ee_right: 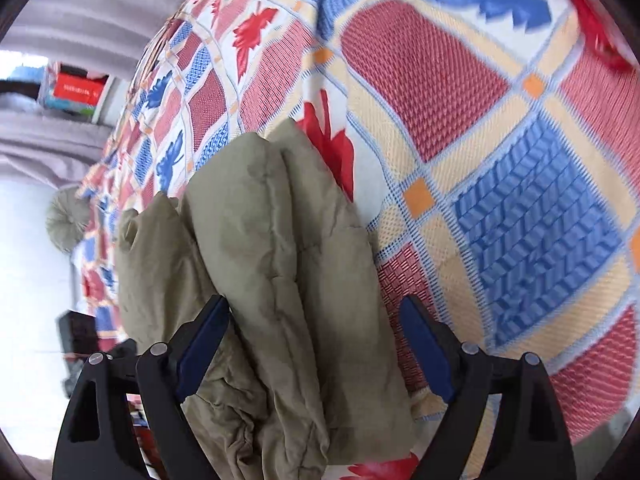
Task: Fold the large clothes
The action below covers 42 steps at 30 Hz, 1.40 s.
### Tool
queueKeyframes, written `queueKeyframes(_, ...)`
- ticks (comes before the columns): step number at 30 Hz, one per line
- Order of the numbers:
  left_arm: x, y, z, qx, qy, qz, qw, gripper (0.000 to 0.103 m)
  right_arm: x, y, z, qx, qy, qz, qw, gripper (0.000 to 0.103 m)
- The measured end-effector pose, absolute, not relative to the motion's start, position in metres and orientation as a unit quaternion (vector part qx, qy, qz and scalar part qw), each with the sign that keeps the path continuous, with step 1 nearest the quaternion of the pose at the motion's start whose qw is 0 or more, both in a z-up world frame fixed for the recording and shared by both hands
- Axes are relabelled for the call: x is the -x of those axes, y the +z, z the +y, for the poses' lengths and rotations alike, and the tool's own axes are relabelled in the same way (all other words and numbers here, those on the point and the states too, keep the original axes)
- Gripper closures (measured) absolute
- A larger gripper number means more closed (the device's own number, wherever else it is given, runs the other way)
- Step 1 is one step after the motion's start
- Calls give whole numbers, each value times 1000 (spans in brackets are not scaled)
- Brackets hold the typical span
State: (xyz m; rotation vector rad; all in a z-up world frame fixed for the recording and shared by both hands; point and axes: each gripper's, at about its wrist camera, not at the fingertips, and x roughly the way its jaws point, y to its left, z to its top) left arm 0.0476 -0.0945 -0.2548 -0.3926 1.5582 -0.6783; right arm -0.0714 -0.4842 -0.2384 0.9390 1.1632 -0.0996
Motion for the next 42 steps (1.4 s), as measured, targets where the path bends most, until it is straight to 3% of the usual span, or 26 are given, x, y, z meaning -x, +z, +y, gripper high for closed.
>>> queueKeyframes(7,-48,-280,-87,233,-324,688,606,1,68,-288,-497,-537,10,502,678,14)
queueKeyframes(12,-51,-294,-92,247,-328,688,599,1,53,-292,-484,-571,94,475,663,11)
queueKeyframes(18,-56,-290,-112,211,-333,687,610,0,28,-266,-460,-483,142,517,693,10)
queueKeyframes(21,-56,-286,-124,180,-333,690,617,0,10,-257,-444,-421,153,552,704,2)
queueKeyframes(25,-60,-293,-130,182,-331,698,609,0,-15,-263,-422,-357,141,595,706,2)
queueKeyframes(31,-65,-295,-149,177,-333,707,598,1,-17,-283,-417,-369,105,617,687,2)
queueKeyframes(34,-60,-279,-153,158,-336,691,620,11,-12,-280,-414,-365,91,623,686,3)
queueKeyframes(36,-58,-270,-153,154,-339,682,630,20,-13,-274,-410,-360,86,622,690,13)
queueKeyframes(38,-59,-263,-151,151,-342,676,635,23,-11,-266,-405,-353,88,619,697,32)
queueKeyframes(41,-62,-249,-150,147,-351,665,643,25,-6,-253,-401,-354,96,608,704,52)
queueKeyframes(42,-65,-244,-143,146,-356,660,646,25,-6,-249,-398,-357,100,604,706,54)
